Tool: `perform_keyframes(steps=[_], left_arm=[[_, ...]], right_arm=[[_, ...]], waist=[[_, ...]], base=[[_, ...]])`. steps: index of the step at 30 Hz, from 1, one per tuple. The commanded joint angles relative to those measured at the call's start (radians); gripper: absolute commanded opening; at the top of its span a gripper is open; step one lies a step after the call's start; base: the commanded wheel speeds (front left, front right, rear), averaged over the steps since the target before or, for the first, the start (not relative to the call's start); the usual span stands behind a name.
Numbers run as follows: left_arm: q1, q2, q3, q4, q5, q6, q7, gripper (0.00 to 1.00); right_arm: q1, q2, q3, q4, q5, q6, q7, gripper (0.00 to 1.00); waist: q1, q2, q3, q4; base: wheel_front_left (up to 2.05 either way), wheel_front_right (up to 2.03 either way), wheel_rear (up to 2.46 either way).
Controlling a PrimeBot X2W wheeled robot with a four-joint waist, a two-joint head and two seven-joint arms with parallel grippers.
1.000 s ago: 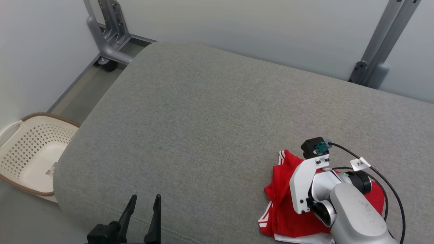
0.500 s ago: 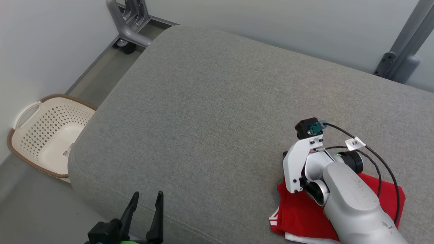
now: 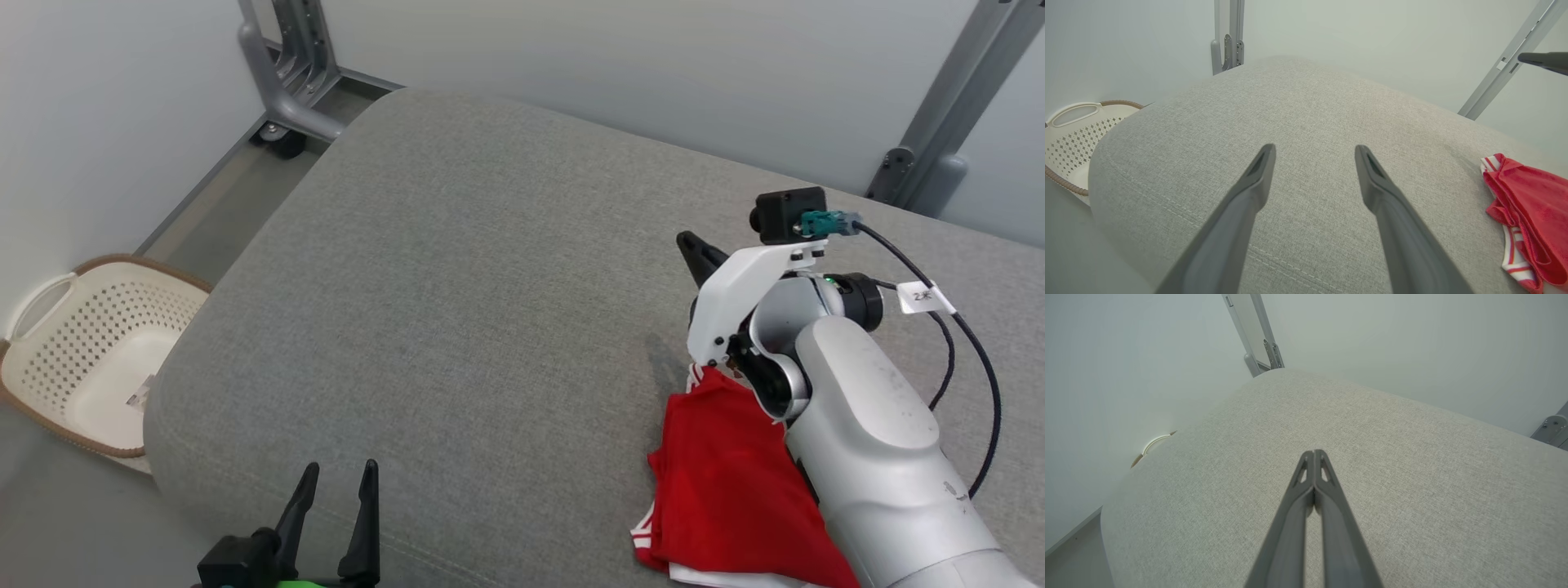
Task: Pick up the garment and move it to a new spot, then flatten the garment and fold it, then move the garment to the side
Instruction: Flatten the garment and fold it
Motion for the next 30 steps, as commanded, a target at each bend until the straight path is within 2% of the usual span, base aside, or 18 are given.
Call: perform_keyframes(steps=[1,6,7,8,9,14,19,25,30], left_arm=[[0.01,0.005,0.009,-0.005,0.004,-0.004,0.0,1.0],[0.024,0.015,0.031,-0.016,0.011,-0.002,0.0,1.0],[0.025,0.016,0.036,-0.019,0.011,-0.002,0.0,1.0],[0.025,0.017,0.04,-0.021,0.011,-0.002,0.0,1.0],[0.026,0.018,0.044,-0.023,0.012,-0.001,0.0,1.0],[0.027,0.027,0.049,-0.023,0.023,0.0,0.0,1.0],[0.019,0.028,0.055,-0.018,0.029,0.003,0.0,1.0],[0.001,0.029,0.067,-0.042,0.063,0.003,0.0,1.0],[0.035,0.019,0.09,-0.063,0.101,0.005,0.0,1.0]], right_arm=[[0.032,-0.006,-0.018,-0.023,-0.025,0.0,-0.016,0.0],[0.126,-0.025,-0.097,-0.174,-0.135,0.0,-0.063,0.0],[0.155,-0.031,-0.103,-0.209,-0.156,0.0,-0.067,0.27],[0.186,-0.036,-0.109,-0.247,-0.171,0.0,-0.074,0.75],[0.213,-0.04,-0.119,-0.28,-0.18,0.0,-0.077,1.0],[0.36,-0.049,-0.165,-0.469,-0.18,0.0,-0.114,1.0],[0.506,-0.066,-0.196,-0.587,-0.158,0.0,-0.169,1.0],[0.658,-0.095,-0.212,-0.64,-0.174,0.0,-0.267,1.0],[0.747,-0.119,-0.201,-0.597,-0.152,0.0,-0.347,1.0]], waist=[[0.0,0.0,-0.034,-0.053],[0.0,0.0,-0.061,-0.136],[0.0,0.0,-0.063,-0.153],[0.0,0.0,-0.067,-0.169],[0.0,0.0,-0.069,-0.184],[0.0,0.0,-0.081,-0.265],[0.0,0.0,-0.102,-0.328],[0.0,0.0,-0.122,-0.384],[0.0,0.0,-0.14,-0.427]], base=[[0.0,0.0,0.0],[0.0,0.0,0.0],[0.0,0.0,0.0],[0.0,0.0,0.0],[0.0,0.0,0.0],[0.0,0.0,0.0],[0.0,0.0,0.0],[0.0,0.0,0.0],[0.0,0.0,0.0]])
